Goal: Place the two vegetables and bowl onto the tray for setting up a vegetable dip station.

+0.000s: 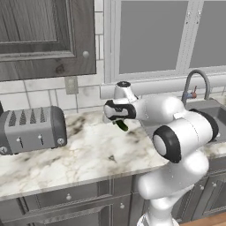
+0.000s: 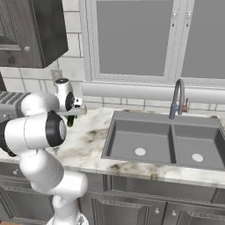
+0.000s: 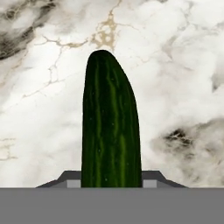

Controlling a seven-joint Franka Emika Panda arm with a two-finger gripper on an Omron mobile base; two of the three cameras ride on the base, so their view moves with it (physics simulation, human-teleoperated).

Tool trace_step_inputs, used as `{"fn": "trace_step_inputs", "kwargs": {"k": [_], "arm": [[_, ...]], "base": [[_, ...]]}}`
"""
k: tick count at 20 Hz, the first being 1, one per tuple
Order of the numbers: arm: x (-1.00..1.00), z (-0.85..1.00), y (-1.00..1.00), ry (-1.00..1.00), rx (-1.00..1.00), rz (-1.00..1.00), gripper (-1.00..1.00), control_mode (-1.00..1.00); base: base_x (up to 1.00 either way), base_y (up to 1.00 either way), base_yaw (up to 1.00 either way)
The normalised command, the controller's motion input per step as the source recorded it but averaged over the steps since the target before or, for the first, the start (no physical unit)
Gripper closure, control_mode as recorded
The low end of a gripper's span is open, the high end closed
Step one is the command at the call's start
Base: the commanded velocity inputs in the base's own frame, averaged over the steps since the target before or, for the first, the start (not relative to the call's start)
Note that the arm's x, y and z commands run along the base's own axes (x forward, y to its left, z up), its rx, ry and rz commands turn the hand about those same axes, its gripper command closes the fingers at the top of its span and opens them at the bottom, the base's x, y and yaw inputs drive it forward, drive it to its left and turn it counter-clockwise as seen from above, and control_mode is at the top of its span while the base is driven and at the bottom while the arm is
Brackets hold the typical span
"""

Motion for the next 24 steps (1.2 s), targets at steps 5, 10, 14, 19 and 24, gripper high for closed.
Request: {"fn": "trace_step_inputs", "kwargs": {"k": [5, 10, 14, 19, 24], "arm": [[-0.14, 0.48, -0.09, 0.0, 0.0, -0.19, 1.0, -1.0], [-0.15, 0.48, -0.24, 0.0, 0.0, -0.18, 1.0, -1.0], [-0.1, 0.55, -0.29, 0.0, 0.0, -0.16, 1.0, -1.0], [-0.25, 0.41, -0.37, 0.0, 0.0, -0.13, 1.0, -1.0], [-0.23, 0.4, -0.35, 0.0, 0.0, -0.14, 1.0, -1.0]], "base": [[0.0, 0.0, 0.0], [0.0, 0.0, 0.0], [0.0, 0.0, 0.0], [0.0, 0.0, 0.0], [0.0, 0.0, 0.0]]}}
